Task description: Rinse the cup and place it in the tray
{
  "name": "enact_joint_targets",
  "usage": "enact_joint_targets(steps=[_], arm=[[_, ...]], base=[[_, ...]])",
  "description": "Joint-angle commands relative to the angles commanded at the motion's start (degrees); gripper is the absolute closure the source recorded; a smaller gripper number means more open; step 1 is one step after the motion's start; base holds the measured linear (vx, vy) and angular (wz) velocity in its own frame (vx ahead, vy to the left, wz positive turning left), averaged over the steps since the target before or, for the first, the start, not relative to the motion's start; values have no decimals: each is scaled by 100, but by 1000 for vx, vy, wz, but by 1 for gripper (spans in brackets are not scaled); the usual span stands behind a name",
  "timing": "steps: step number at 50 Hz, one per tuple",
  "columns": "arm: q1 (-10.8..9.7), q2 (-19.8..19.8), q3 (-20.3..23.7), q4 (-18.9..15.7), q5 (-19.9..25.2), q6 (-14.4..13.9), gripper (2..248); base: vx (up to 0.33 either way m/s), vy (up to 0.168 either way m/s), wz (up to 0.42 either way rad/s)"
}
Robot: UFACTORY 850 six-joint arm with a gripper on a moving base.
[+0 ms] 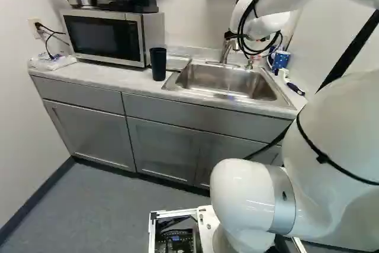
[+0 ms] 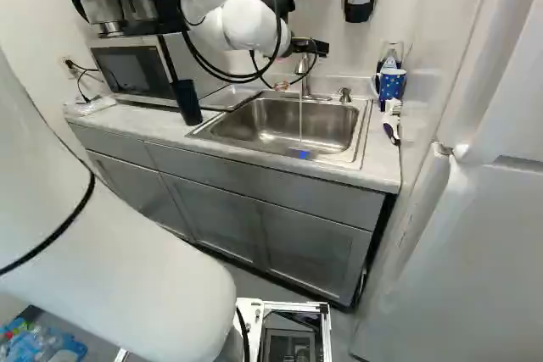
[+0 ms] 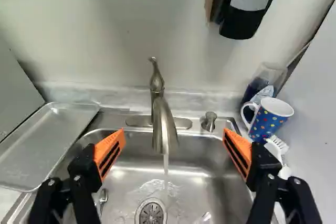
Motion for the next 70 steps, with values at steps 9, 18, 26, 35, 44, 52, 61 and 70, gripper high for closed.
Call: enact_joint_targets(steps=[9, 18, 26, 35, 44, 52, 61, 70], arm=[[-50, 174, 157, -91, -382, 0, 3], [-82, 299, 267, -183, -836, 0, 3], [-83, 306, 274, -264, -1293, 0, 3], [-83, 306, 274, -353, -1836, 0, 3], [-83, 306, 274, -358, -2239, 0, 3], [-83, 306, 274, -358, -2239, 0, 3], [-83, 306, 274, -294, -2254, 0, 3], [-83, 306, 274, -253, -2262, 0, 3]], base=[[0, 0, 0], [0, 0, 0], [0, 0, 0], [0, 0, 0], [0, 0, 0], [0, 0, 0], [0, 0, 0], [0, 0, 0]])
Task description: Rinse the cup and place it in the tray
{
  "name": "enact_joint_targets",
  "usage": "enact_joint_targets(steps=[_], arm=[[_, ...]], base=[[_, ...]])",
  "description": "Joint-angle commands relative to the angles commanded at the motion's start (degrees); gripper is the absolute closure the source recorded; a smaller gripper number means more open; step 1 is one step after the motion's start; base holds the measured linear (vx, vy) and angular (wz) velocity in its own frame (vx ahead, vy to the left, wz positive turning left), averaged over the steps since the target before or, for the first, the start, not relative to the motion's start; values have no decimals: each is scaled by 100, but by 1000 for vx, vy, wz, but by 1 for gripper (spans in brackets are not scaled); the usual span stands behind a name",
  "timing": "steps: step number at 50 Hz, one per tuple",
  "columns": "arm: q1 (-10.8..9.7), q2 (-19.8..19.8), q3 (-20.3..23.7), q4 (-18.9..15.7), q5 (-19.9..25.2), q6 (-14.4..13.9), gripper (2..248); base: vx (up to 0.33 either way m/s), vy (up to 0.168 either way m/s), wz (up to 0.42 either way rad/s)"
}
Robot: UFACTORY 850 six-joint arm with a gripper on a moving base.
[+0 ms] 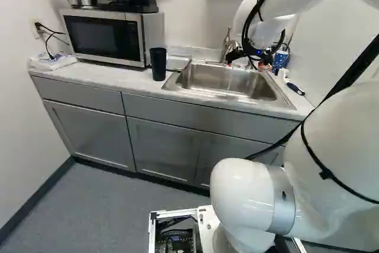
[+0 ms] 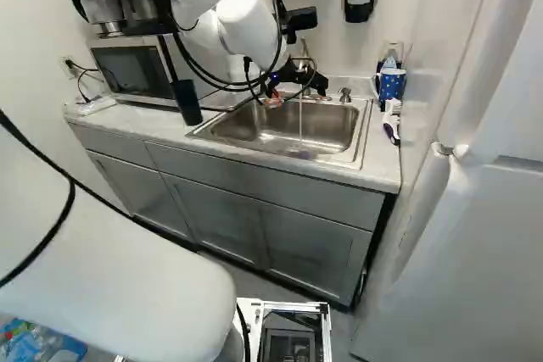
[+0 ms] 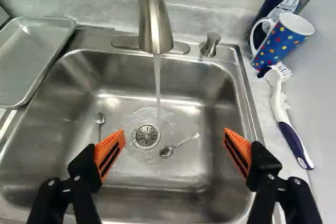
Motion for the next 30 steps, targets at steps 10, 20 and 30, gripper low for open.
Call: enact_joint_targets(steps=[10, 20, 30], arm=[[29, 11, 9, 0, 0, 0, 3], [178, 12, 11, 0, 0, 0, 3], [394, -30, -26, 0, 0, 0, 3]], base=[[0, 0, 0], [0, 0, 0], [0, 0, 0]])
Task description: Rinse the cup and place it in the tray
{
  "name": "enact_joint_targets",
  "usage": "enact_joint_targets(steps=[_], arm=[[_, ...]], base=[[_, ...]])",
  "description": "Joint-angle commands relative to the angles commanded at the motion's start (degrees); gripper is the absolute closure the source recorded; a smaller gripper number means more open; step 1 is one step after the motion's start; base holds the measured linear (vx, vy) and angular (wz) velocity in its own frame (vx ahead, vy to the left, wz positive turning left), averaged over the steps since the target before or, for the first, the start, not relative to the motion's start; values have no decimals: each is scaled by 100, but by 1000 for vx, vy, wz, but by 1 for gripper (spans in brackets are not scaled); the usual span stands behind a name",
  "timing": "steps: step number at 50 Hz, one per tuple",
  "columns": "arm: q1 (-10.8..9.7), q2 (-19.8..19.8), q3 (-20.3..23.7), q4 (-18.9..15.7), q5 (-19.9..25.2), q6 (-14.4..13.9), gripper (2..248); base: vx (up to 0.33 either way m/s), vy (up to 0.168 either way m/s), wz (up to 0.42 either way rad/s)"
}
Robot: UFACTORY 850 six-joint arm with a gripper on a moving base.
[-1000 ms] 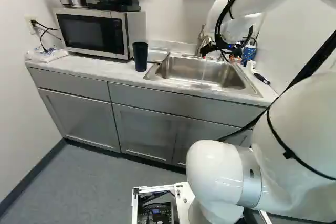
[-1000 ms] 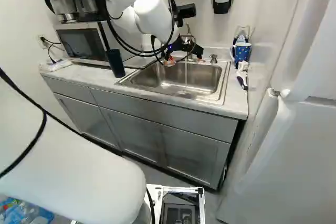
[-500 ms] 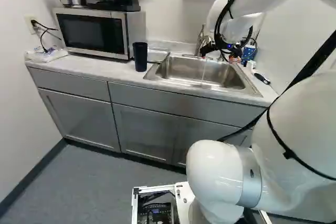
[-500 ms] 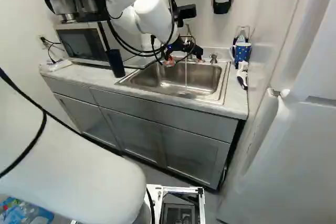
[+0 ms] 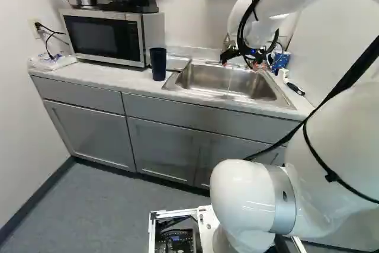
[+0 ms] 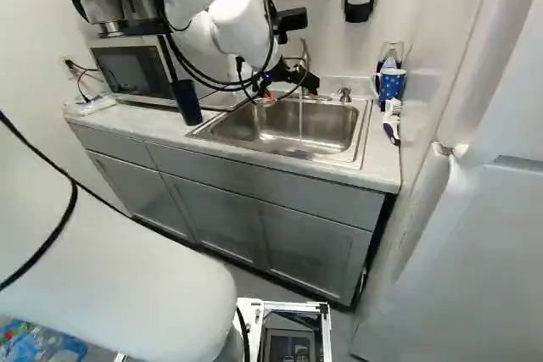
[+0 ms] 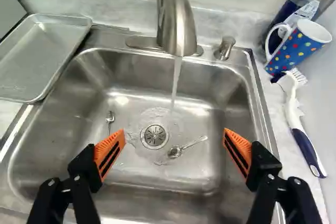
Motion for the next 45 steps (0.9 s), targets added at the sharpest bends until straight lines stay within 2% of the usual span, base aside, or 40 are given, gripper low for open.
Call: enact_joint_targets(steps=[45], arm=[[948, 116, 101, 26, 0, 0, 3]], base=[[0, 0, 0]])
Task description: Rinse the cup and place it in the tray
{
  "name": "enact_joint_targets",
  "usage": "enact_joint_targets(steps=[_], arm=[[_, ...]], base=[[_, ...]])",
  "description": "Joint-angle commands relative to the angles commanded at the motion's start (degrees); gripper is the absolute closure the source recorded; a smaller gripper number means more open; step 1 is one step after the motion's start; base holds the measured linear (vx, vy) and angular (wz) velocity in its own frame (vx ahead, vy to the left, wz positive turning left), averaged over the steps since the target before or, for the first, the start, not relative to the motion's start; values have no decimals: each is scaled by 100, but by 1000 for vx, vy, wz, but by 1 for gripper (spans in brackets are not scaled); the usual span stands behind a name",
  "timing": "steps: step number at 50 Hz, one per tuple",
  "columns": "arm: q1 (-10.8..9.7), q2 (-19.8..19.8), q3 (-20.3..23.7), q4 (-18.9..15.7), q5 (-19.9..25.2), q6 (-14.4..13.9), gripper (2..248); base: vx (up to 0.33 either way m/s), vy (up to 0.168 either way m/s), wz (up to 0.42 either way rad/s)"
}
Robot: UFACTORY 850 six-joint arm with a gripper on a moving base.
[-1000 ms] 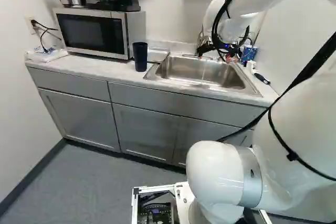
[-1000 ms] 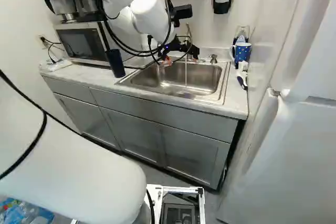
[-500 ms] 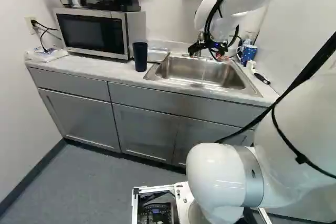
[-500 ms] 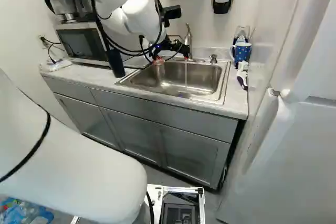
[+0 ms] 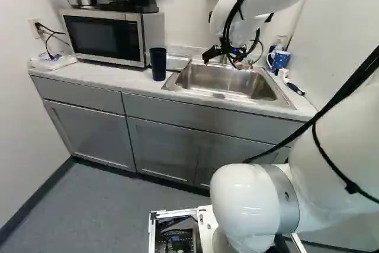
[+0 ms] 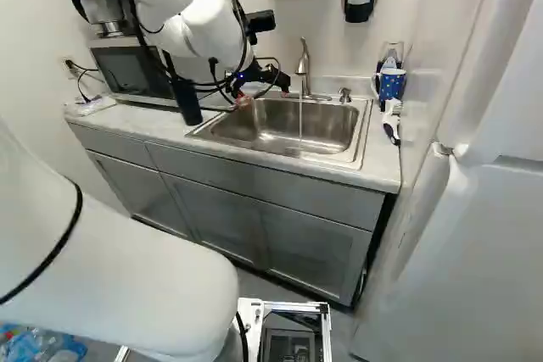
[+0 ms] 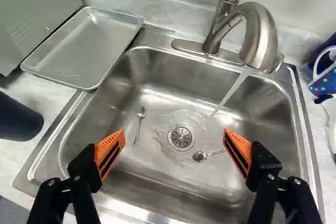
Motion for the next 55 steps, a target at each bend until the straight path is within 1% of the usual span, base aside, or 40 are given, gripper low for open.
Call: enact_joint_targets(steps=[28, 55], arm=[[590, 51, 44, 170, 0, 0, 3], [1159, 0, -1, 348, 0, 0, 3]], base=[[0, 0, 0], [0, 0, 0]])
